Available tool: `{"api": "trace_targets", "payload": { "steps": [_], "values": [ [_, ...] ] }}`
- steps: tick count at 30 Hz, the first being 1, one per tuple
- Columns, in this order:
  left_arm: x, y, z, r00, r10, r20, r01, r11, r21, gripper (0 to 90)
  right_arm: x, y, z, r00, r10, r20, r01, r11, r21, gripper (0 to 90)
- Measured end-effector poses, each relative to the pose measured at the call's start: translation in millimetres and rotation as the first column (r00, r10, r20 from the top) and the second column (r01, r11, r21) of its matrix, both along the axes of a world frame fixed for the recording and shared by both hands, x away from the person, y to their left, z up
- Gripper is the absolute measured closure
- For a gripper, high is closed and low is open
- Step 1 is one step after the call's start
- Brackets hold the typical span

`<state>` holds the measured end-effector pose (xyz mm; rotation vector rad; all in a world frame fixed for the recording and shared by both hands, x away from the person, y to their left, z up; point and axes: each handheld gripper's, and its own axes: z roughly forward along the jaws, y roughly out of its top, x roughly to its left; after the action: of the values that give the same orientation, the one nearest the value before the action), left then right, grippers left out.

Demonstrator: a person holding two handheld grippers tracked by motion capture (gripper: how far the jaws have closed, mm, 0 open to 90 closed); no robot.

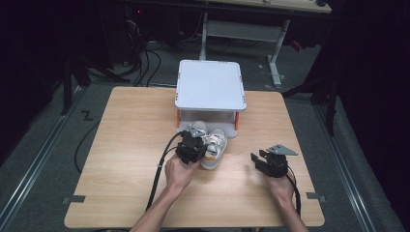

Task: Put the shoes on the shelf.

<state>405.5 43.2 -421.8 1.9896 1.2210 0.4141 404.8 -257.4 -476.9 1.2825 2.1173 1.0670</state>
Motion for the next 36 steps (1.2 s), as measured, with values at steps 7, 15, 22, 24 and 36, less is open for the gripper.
{"api": "trace_targets", "payload": {
  "steps": [7, 15, 22, 24, 36],
  "values": [
    [11.7, 0.0, -0.8, 0.9998, 0.013, 0.014, -0.013, 0.9998, 0.012, 82.2, 7.4, 14.3, 20.9, 0.9960, 0.090, 0.004, -0.090, 0.9954, 0.033, 58.3],
    [27.1, -1.4, -3.7, 0.9994, 0.029, 0.018, -0.029, 0.9993, 0.023, 82.2, 17.9, 28.3, 58.7, 0.9836, 0.164, 0.075, -0.171, 0.9800, 0.101, 50.3],
    [41.8, -1.6, -7.5, 0.9990, 0.042, 0.016, -0.042, 0.9991, 0.006, 82.0, 31.7, 44.1, 90.2, 0.9749, 0.202, 0.094, -0.210, 0.9738, 0.087, 56.2],
    [45.8, -3.4, -9.1, 0.9986, 0.049, 0.019, -0.049, 0.9986, 0.018, 82.0, 34.1, 48.3, 96.6, 0.9713, 0.211, 0.110, -0.221, 0.9718, 0.083, 56.7],
    [62.2, -4.8, -13.1, 0.9948, 0.098, 0.026, -0.099, 0.9951, 0.005, 82.0, 68.3, 74.5, 132.2, 0.9660, 0.181, 0.185, -0.193, 0.9801, 0.047, 60.0]
  ]
}}
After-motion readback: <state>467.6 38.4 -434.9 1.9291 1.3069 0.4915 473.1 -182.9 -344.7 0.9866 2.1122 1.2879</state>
